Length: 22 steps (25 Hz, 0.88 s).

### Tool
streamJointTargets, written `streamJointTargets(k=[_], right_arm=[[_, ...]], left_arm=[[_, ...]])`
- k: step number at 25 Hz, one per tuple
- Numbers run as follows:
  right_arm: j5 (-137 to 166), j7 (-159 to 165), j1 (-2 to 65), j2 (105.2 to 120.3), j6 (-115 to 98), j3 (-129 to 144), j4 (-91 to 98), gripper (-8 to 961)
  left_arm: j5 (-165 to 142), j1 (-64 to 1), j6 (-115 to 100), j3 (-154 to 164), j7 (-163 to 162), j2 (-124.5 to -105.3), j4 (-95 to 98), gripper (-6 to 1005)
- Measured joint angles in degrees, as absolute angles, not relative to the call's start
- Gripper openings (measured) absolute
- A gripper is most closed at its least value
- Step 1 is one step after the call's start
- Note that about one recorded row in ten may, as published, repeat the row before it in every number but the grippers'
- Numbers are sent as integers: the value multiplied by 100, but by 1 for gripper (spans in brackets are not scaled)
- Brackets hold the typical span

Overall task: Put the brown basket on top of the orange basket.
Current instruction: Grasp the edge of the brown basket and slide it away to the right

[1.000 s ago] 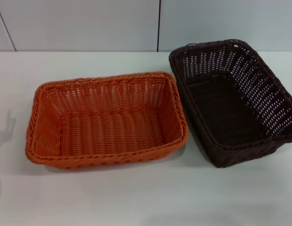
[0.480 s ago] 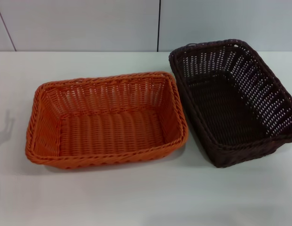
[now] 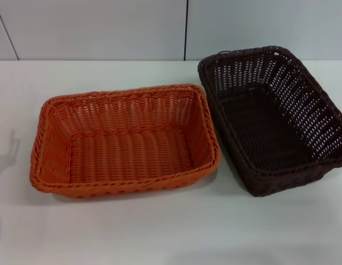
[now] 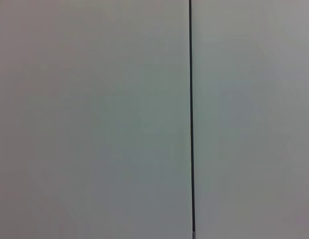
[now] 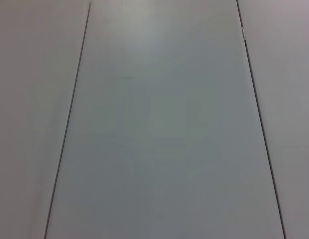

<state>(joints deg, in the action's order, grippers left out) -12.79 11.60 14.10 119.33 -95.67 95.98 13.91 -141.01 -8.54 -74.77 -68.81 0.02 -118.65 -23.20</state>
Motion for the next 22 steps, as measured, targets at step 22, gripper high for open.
streamJointTargets(k=[22], right_arm=[[-1254,1202,1129,11956,-10453,9799,1217,824]], left_arm=[[-14083,-893,-7420,-6902,-9,-11865,-2190,779]])
